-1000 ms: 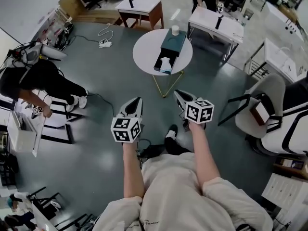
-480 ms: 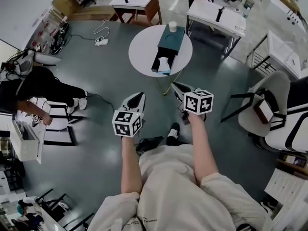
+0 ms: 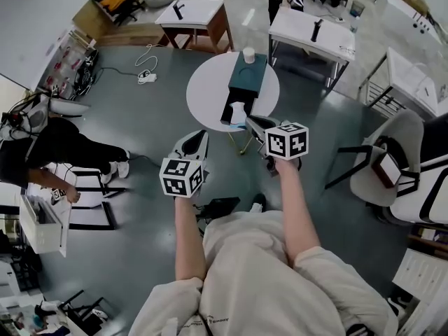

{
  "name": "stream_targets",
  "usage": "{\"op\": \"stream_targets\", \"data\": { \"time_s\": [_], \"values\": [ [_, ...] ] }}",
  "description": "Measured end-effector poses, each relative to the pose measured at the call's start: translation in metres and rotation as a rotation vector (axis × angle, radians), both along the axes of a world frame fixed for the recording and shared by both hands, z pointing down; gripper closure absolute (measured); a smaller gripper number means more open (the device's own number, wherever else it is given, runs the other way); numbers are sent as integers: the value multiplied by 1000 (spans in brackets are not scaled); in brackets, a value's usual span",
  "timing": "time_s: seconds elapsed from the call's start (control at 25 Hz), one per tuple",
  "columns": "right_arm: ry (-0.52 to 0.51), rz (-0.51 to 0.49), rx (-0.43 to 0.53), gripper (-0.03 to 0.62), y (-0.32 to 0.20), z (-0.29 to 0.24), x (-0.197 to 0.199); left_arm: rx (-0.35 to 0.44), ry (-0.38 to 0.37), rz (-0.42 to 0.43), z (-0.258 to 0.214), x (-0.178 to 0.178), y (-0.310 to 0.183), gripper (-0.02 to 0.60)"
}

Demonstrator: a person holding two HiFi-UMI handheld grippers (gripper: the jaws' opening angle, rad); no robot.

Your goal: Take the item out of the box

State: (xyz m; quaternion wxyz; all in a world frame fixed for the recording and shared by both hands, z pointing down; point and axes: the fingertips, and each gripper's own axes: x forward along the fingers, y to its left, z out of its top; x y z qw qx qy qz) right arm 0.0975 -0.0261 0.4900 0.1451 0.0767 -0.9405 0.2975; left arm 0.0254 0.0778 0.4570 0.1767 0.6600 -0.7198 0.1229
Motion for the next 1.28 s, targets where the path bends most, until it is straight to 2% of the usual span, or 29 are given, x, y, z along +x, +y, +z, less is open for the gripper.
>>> {"op": "stream_targets", "data": {
  "time_s": [0.44,0.6,0.68,0.92,1.12,1.28],
  "values": [
    [70,-2,-17,545,-8,31,8,-33,43,0,22,-10,-14,560],
    [117,-71,43,545,-1,38,14,-30,66,5,26,-15,-24,560],
    [144,-74,73,546,-6,44,18,-33,71,14,30,-17,-33,560],
    [123,19,49,546,-42,46,19,-42,61,87,36,-26,-64,560],
    [58,151,138,546,-79,36,4,-25,82,132,36,-52,-98,560],
    [33,240,106,548,-105,36,-14,-22,98,175,34,-80,-127,560]
  ]
}}
